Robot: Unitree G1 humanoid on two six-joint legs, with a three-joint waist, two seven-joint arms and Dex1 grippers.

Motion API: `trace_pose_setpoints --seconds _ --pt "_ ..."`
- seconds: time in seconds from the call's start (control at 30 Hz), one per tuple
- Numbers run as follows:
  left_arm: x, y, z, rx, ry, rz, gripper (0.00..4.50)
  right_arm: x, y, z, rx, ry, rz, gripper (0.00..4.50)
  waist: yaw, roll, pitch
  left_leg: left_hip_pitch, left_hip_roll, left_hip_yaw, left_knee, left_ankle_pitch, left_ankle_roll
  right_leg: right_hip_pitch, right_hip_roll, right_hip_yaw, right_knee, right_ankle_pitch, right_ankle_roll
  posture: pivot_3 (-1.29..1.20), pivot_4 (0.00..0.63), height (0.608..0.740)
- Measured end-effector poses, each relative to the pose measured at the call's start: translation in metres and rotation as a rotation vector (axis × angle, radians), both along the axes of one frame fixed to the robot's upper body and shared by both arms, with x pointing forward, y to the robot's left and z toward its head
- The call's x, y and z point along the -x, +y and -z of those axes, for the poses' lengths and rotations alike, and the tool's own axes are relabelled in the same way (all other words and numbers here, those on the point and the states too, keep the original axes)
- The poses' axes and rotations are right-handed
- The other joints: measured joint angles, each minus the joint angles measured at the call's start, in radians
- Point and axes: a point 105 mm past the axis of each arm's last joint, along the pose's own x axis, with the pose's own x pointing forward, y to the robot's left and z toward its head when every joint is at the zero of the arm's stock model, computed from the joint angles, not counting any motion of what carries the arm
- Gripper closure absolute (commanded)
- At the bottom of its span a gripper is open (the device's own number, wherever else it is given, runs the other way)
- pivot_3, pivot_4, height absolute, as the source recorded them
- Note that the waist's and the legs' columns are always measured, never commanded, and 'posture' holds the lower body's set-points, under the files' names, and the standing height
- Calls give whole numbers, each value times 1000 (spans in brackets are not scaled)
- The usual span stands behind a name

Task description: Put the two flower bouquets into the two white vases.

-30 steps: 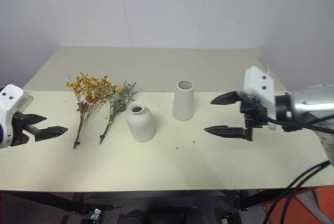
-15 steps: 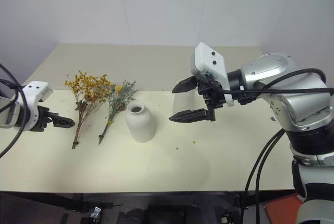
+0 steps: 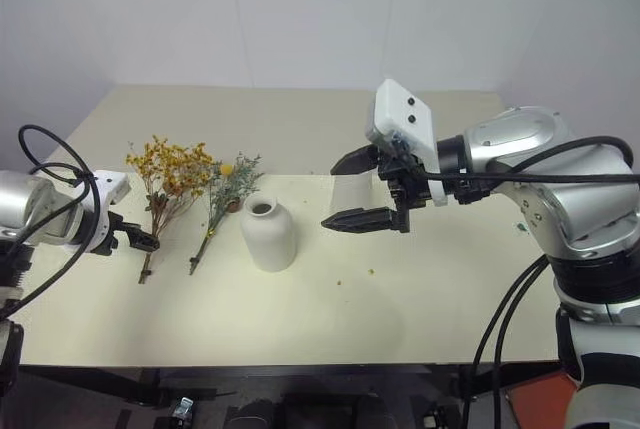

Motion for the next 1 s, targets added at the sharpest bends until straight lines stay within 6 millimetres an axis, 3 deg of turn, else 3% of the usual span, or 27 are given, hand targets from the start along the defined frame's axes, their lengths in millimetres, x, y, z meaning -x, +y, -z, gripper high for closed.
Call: trace_pose_setpoints --seconds 0.13,0.23,0.6,1.0 --pt "-5 2 8 3 15 -29 0 2 1 0 -1 -4 -6 53 0 0 0 0 0 0 0 0 0 0 0 0 0 0 0 0 150 740" --pt "-6 3 15 -7 32 -37 536 2 1 0 -2 -3 0 0 1 0 0 0 0 0 0 0 0 0 0 0 0 0 0 0 150 740" --pt "-11 -3 20 -4 33 -13 4016 0 0 0 -6 -7 13 0 0 0 0 0 0 0 1 0 0 0 0 0 0 0 0 0 150 740" --pt "-12 -1 18 -29 19 -6 4016 -2 -1 1 -10 -1 22 0 0 0 0 0 0 0 1 0 0 0 0 0 0 0 0 0 150 740"
